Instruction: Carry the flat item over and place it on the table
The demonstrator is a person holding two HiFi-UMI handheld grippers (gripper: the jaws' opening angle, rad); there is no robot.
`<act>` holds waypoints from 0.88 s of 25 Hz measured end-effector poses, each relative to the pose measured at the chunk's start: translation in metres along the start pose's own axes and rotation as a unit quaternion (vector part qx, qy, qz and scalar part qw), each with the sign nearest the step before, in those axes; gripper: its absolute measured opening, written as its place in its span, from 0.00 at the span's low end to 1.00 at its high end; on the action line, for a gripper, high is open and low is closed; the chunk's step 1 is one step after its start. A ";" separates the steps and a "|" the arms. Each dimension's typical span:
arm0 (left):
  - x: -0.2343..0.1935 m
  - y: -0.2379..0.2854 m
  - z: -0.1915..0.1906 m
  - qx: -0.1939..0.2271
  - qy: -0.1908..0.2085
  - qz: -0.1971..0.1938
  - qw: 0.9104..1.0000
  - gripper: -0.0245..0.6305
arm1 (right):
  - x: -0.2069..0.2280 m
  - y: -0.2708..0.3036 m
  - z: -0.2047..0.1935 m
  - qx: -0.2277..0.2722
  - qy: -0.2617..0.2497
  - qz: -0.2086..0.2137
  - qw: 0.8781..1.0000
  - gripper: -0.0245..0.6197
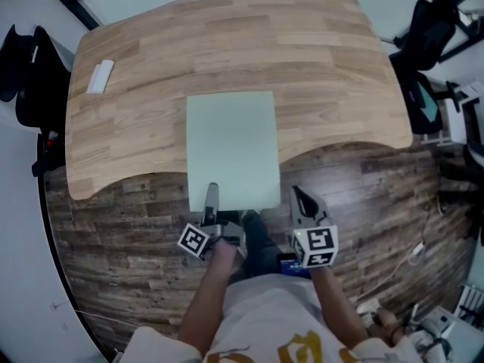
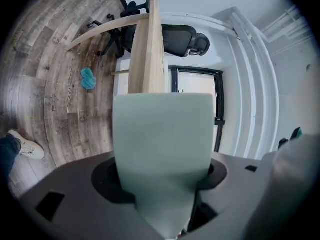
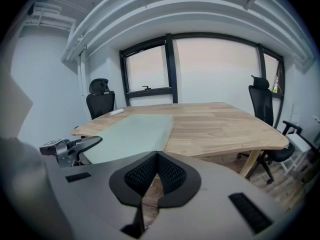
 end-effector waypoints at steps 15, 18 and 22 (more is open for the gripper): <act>-0.002 0.002 -0.005 0.013 -0.002 0.019 1.000 0.50 | -0.005 0.002 0.003 0.004 0.009 0.013 1.000 0.04; -0.002 0.003 -0.006 0.014 -0.006 0.025 1.000 0.51 | -0.005 0.002 0.001 0.008 0.008 0.013 1.000 0.04; -0.001 0.006 -0.007 0.012 -0.007 0.031 0.999 0.52 | -0.008 -0.002 0.004 -0.003 0.011 0.016 1.000 0.04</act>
Point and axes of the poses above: the fingertips, and each gripper's own axes: y forward along the fingers, x to its right, z out of its top, the point moved 8 cm from there along -y, backward along the fingers, and after that the axes turned 4 degrees about -x, right-handed, at the moved point
